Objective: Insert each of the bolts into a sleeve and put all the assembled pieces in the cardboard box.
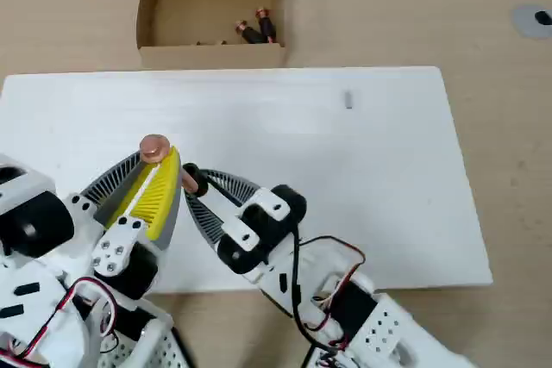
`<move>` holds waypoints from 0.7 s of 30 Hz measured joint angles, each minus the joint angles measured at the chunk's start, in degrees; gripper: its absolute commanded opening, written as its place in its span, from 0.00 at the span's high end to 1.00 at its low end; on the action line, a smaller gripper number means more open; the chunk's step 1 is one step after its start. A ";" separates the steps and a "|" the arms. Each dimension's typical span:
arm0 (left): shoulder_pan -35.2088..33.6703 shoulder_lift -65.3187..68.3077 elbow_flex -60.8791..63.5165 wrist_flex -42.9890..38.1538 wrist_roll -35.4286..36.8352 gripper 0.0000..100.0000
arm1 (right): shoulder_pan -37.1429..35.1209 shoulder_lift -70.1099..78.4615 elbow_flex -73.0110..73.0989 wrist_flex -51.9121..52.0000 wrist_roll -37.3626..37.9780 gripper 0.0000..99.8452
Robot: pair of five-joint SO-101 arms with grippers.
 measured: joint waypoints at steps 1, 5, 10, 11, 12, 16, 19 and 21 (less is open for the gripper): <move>0.00 0.00 0.00 0.09 0.00 0.99 | 0.00 0.00 0.00 0.00 0.00 0.99; 0.00 0.00 0.00 0.18 -3.87 0.99 | 0.00 0.00 0.00 0.00 0.00 0.99; 0.00 0.00 0.00 0.18 -5.27 0.99 | 0.00 0.00 0.00 -0.53 0.00 0.99; 0.00 0.00 0.00 0.18 -5.36 0.99 | 0.00 0.00 0.18 -1.32 0.00 0.99; 0.00 0.00 0.00 0.18 -5.36 0.99 | 0.00 0.00 0.18 -2.20 0.00 0.99; 0.00 0.00 0.00 0.18 -5.71 0.99 | 0.18 0.00 0.18 -4.31 0.00 0.99; 0.00 0.00 0.00 0.18 -5.89 0.99 | 0.18 0.00 0.18 -4.48 0.00 0.99; 0.00 0.00 0.00 0.18 -5.89 0.99 | 0.18 0.00 0.18 -4.57 0.00 0.99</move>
